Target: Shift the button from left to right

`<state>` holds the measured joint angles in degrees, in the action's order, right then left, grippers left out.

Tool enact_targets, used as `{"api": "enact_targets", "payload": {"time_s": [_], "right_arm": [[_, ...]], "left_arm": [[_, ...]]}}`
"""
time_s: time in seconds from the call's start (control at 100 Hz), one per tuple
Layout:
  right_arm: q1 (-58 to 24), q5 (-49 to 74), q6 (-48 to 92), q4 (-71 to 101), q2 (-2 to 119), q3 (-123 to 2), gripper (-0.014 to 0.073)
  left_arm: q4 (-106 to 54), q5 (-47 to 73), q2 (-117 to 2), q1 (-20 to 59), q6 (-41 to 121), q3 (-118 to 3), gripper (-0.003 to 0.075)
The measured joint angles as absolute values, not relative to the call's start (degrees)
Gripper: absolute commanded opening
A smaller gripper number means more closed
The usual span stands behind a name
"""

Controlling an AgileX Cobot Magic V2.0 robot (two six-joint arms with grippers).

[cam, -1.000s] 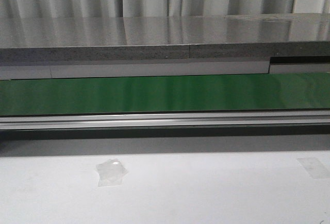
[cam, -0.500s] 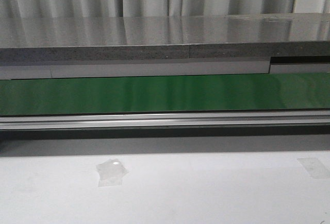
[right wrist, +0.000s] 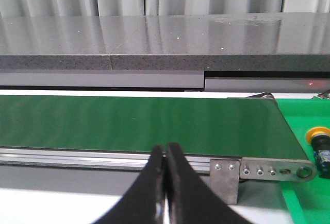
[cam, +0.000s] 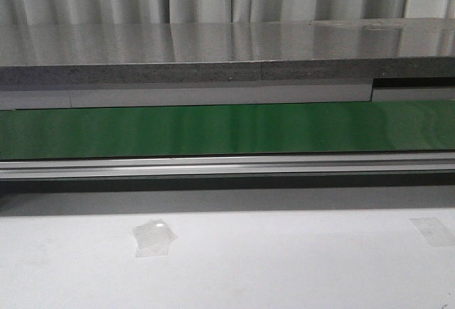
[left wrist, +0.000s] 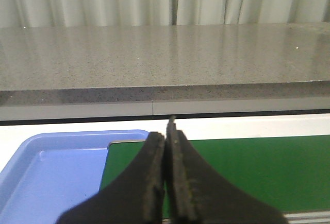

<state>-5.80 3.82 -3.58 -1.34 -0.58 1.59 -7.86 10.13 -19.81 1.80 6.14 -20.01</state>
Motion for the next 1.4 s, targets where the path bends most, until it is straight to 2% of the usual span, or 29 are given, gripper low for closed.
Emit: {"api": "enact_targets", "payload": {"time_s": [0.41,0.57,0.72,1.12,1.4], "right_arm": [[-5.8,3.8,-3.6,-1.3,-0.6,1.6,-0.0068],[-5.8,3.8,-3.6,-1.3,-0.6,1.6,-0.0068],[-5.8,3.8,-3.6,-1.3,-0.6,1.6,-0.0068],[-5.8,3.8,-3.7,-1.3,-0.6,1.6,-0.0068],[-5.8,3.8,-3.7,-1.3,-0.6,1.6,-0.0068]], "left_arm": [[-7.7,9.9,-19.8,1.8,6.1,-20.0,-0.0020],[-1.9,9.2,-19.1,1.8,2.8,-19.0,-0.0020],[4.1,7.3,-15.7,1.8,-3.3,-15.3,-0.0020],[5.1,5.8,-0.2,1.8,-4.7,-1.5,-0.0020],[5.1,2.3,0.2,1.8,-5.2,0.0,-0.0020]]}}
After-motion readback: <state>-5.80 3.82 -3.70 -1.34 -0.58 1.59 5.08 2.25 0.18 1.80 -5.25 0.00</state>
